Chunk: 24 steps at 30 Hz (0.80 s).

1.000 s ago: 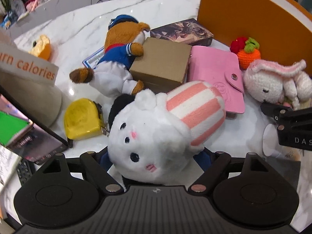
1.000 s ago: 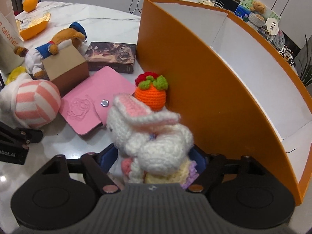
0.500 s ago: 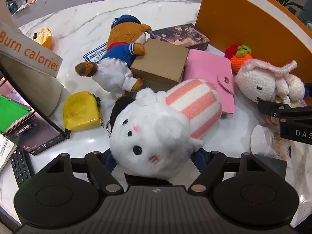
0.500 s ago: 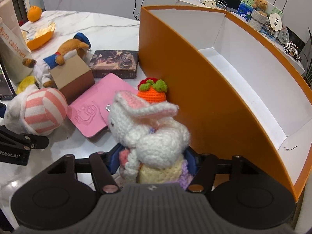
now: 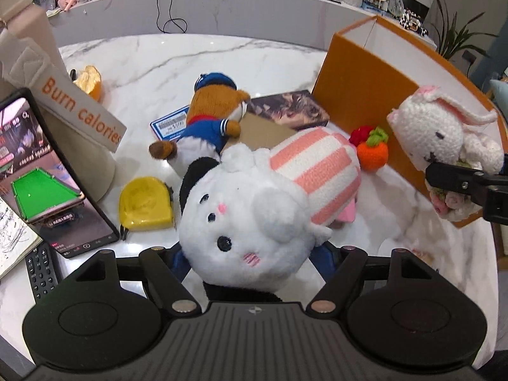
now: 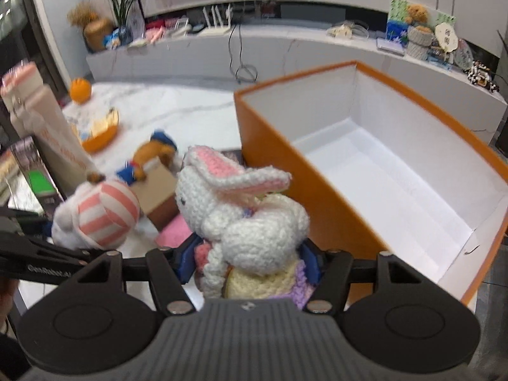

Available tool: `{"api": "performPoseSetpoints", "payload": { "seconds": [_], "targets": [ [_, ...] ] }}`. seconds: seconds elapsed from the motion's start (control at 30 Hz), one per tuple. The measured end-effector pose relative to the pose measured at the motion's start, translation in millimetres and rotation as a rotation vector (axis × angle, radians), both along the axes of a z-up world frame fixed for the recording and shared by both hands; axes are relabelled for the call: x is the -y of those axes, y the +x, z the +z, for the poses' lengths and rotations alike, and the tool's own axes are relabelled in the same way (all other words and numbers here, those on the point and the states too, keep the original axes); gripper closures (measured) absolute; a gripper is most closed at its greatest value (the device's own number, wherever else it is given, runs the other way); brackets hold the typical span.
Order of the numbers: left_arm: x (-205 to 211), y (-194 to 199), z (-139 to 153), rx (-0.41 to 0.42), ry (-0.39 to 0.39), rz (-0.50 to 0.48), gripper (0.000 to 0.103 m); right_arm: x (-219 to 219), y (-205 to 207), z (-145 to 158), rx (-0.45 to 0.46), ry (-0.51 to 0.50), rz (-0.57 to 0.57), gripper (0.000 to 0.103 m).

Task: Organize objects
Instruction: 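Lift the striped plush with the left gripper while the right gripper lifts the bunny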

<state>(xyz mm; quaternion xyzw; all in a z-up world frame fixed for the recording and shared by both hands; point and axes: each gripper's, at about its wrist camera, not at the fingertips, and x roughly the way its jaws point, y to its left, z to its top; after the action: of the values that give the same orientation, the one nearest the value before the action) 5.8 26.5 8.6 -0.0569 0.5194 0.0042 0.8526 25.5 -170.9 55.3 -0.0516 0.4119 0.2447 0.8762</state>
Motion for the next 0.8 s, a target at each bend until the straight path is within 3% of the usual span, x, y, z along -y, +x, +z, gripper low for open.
{"api": "performPoseSetpoints", "payload": {
  "seconds": [0.27,0.47,0.63,0.8],
  "targets": [
    [17.3,0.9,14.3,0.024,-0.007,-0.019,0.016,6.2,0.2,20.6,0.016,0.033,-0.015,0.038],
    [28.7,3.3,36.5,0.039,0.002,-0.025,0.016,9.1,3.7,68.9,0.078,0.080,0.007,0.038],
    [29.8,8.0,69.7,0.074,0.013,-0.007,0.016,16.5,11.7,114.9,0.154,0.092,0.024,0.038],
    [45.1,19.7,116.6,0.138,0.072,-0.023,0.016,38.0,21.2,151.1,0.226,0.138,0.014,0.038]
  ]
}}
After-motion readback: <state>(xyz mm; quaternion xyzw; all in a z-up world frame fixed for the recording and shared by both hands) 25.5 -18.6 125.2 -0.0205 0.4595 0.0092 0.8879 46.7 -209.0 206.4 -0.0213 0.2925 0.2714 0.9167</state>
